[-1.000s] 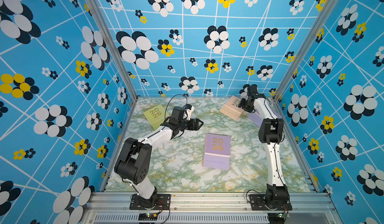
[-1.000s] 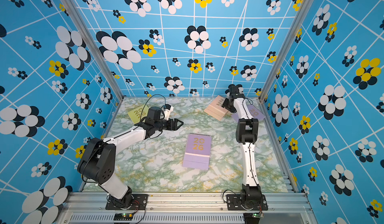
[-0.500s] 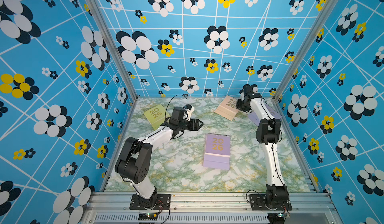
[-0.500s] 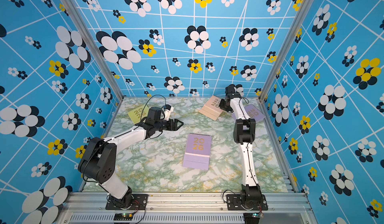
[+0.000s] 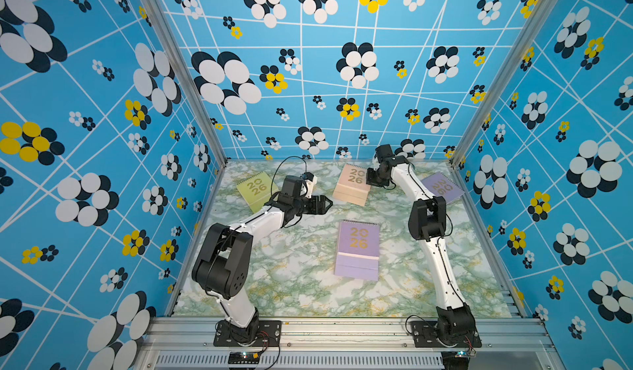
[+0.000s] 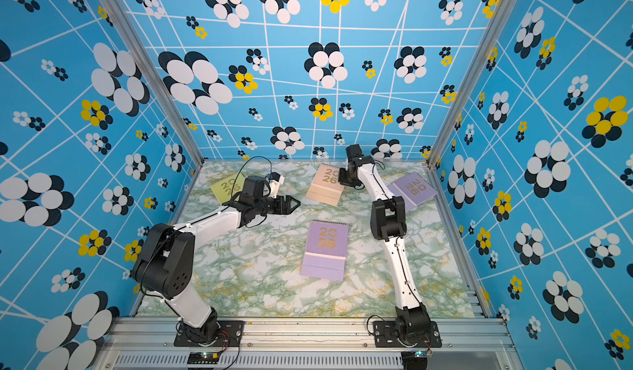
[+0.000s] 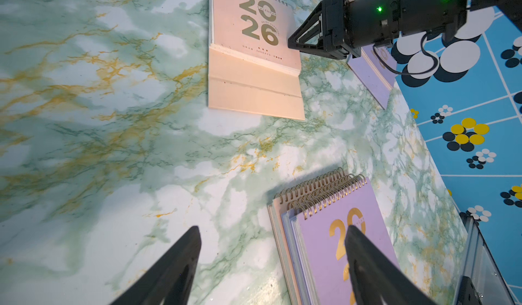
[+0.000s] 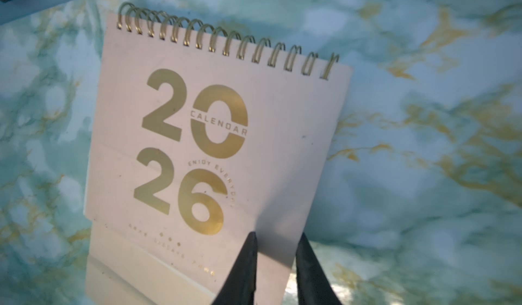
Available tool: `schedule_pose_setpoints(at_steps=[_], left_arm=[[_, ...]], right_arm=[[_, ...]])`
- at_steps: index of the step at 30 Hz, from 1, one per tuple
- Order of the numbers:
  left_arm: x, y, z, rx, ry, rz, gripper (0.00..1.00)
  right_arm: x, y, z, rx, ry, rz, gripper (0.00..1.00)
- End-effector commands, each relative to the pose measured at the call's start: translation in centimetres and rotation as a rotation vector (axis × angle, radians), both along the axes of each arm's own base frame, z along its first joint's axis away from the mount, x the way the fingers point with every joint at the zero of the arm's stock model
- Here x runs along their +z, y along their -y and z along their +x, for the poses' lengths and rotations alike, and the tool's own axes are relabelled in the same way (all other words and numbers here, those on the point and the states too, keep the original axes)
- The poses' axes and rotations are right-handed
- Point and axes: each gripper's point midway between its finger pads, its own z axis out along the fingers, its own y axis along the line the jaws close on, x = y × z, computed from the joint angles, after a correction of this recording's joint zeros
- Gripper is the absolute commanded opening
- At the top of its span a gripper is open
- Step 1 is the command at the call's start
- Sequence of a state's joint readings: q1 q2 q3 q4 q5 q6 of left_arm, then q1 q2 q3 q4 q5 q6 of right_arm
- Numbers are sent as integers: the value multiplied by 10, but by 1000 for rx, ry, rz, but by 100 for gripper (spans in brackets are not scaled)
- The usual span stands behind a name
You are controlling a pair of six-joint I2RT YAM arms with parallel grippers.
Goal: Stack the calendars
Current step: Move the calendar to the center of the board.
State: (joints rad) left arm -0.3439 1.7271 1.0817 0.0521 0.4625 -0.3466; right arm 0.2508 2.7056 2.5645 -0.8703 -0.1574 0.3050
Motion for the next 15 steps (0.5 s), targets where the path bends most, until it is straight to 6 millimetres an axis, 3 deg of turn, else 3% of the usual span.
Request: schedule_pose_setpoints(at_steps=[1, 8, 15], left_arm=[[0, -10, 17, 34, -3, 10, 82], [-17, -32, 46, 99, -39, 29, 81], [-53, -56, 56, 158, -130, 106, 80]], right_arm=[[-36, -29, -41, 132, -142, -25, 25], [-21, -78, -50, 255, -88, 11, 26], [-5, -115, -55, 279, -60, 88, 27]])
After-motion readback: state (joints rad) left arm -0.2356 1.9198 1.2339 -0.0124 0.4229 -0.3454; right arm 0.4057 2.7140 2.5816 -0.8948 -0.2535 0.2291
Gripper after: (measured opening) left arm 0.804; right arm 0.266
